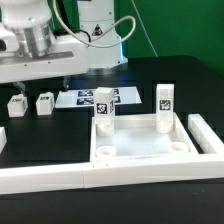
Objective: Assemble square table
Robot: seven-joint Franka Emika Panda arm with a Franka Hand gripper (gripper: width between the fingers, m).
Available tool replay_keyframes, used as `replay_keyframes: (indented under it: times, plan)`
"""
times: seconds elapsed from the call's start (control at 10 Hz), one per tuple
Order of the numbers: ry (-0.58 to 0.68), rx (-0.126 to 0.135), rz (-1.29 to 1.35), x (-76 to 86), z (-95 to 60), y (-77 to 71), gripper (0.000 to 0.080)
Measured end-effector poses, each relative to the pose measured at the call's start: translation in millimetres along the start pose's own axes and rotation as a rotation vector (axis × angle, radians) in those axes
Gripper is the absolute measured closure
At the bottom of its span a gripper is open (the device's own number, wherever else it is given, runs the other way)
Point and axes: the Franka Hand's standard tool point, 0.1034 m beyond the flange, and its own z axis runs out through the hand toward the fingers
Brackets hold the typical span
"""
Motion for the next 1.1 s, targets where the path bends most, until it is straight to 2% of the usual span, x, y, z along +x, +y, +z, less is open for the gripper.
replay_keyframes:
  times: [0.2, 0.4, 0.5, 0.6, 0.7, 0.8, 1.1]
  plan:
    - [-0.129, 0.023, -0.011, 5.2, -0.3, -1.5, 0.0151]
    - [-0.278, 0.05, -0.024, 1.8, 3.9, -8.8, 0.0151]
    - [-0.365, 0.046, -0.037, -0.1, 5.6, -5.5, 0.0151]
    - [-0.467, -0.004, -0.057, -1.4, 6.8, 11.1, 0.0151]
    - [-0.541, -0.033, -0.042, -1.0, 9.8, 13.2, 0.0151]
    - [-0.547, -0.024, -0.042, 2.1, 15.6, 8.8, 0.0151]
    - [-0.549, -0.023, -0.06, 2.4, 16.5, 6.8, 0.0151]
